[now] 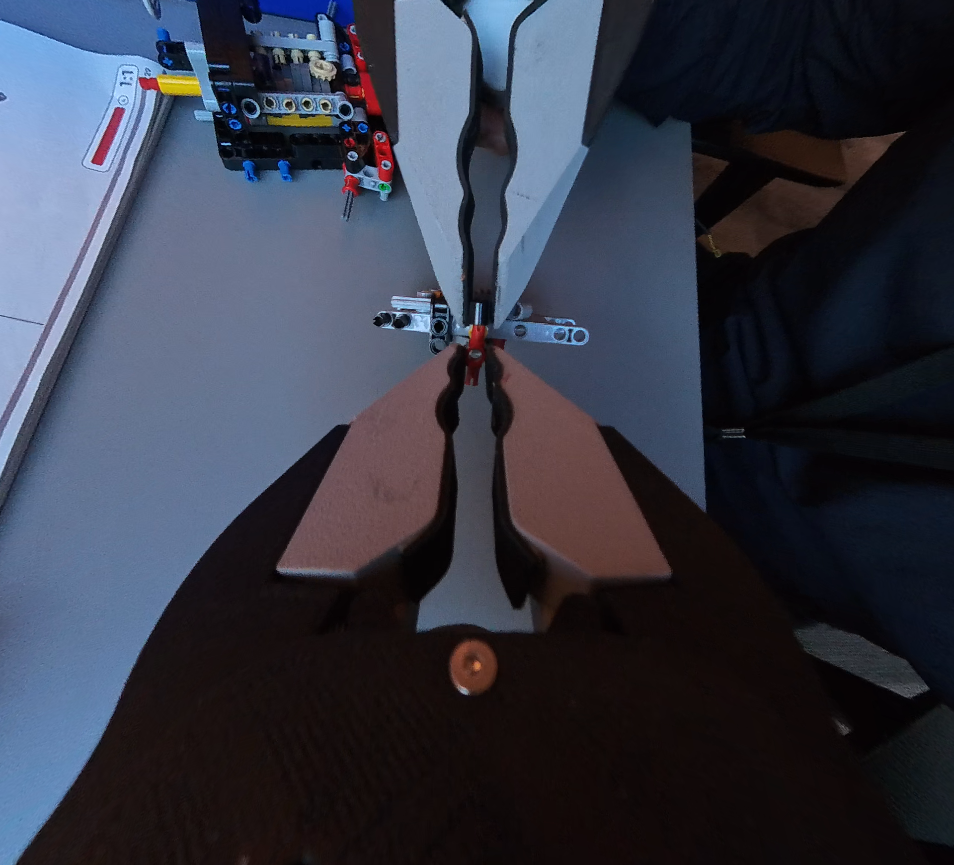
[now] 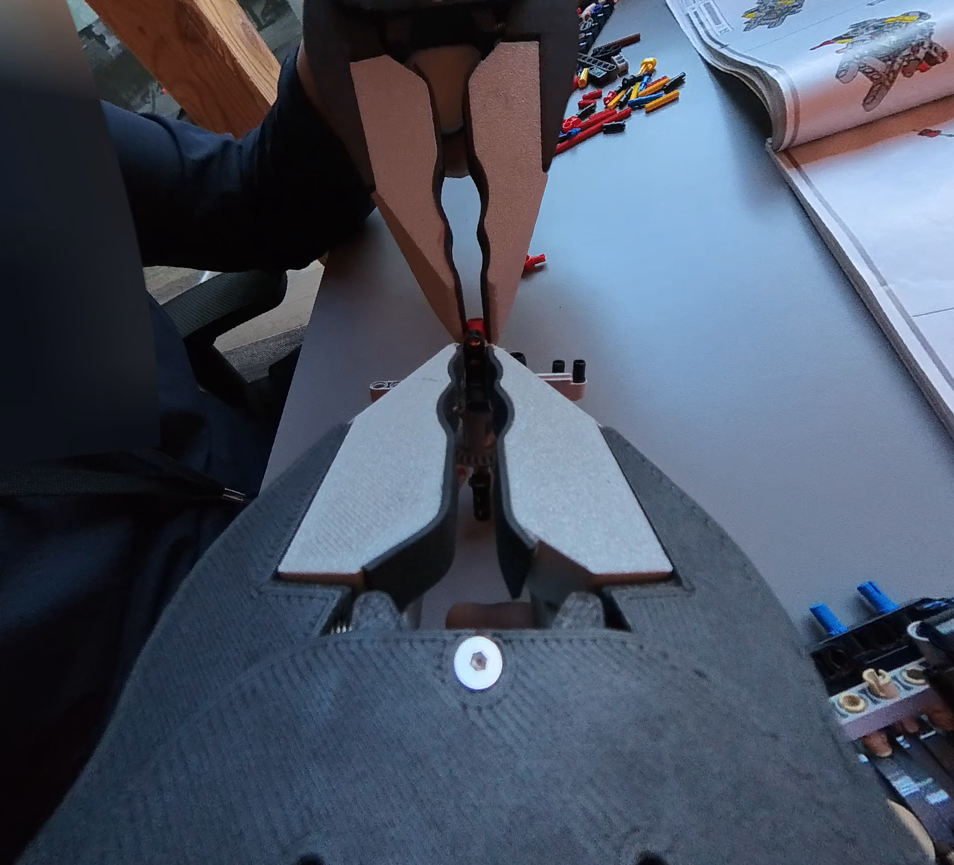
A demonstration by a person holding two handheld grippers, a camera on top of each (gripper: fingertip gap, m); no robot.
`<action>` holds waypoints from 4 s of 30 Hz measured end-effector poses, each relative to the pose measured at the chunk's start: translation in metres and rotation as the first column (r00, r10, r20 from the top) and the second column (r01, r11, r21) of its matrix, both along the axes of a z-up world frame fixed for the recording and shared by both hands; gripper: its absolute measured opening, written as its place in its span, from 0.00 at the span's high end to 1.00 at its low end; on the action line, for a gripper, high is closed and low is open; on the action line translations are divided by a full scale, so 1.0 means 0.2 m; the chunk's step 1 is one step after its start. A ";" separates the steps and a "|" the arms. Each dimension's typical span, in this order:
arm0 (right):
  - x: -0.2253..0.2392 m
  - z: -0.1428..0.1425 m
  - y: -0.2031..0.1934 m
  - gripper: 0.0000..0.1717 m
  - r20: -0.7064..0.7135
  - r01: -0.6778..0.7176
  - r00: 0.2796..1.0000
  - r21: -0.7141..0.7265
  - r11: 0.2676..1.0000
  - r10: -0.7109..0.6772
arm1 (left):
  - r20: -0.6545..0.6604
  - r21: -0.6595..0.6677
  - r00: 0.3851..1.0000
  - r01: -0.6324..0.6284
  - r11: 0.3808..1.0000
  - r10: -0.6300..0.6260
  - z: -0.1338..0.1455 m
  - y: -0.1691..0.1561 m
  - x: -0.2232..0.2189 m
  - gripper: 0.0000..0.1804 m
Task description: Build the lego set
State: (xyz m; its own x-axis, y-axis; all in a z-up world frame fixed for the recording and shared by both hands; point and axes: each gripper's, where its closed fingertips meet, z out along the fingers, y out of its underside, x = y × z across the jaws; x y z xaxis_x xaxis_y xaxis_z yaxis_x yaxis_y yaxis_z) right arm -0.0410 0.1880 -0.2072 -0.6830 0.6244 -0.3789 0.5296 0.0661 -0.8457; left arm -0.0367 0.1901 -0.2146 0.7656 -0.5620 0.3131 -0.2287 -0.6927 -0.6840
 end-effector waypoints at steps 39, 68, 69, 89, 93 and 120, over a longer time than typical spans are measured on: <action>0.02 -0.04 -0.03 0.97 -0.109 -0.019 0.993 0.295 0.955 0.053 | -0.146 0.047 0.989 -0.010 0.999 0.016 -0.04 0.00 0.02 0.98; -0.06 0.09 0.09 0.97 -0.015 0.062 0.998 -0.179 0.982 -0.066 | 0.145 0.136 0.988 -0.064 0.989 0.044 0.08 0.06 -0.04 0.98; -0.06 0.08 0.09 0.97 -0.016 0.061 0.998 -0.172 0.983 -0.065 | 0.146 0.133 0.988 -0.066 0.989 0.046 0.08 0.06 -0.04 0.98; -0.03 0.06 0.07 0.97 -0.031 0.035 0.999 -0.139 0.990 -0.040 | 0.159 0.156 0.986 -0.076 0.985 0.051 0.09 0.07 -0.04 0.99; -0.01 0.02 0.05 0.98 -0.057 0.000 0.998 -0.054 0.999 -0.003 | 0.135 0.162 0.990 -0.054 0.985 0.032 0.09 0.06 -0.02 0.99; -0.02 -0.01 0.00 0.98 -0.045 0.000 0.999 0.012 1.000 0.001 | 0.065 0.135 0.997 -0.051 0.990 0.042 0.07 0.03 -0.02 0.99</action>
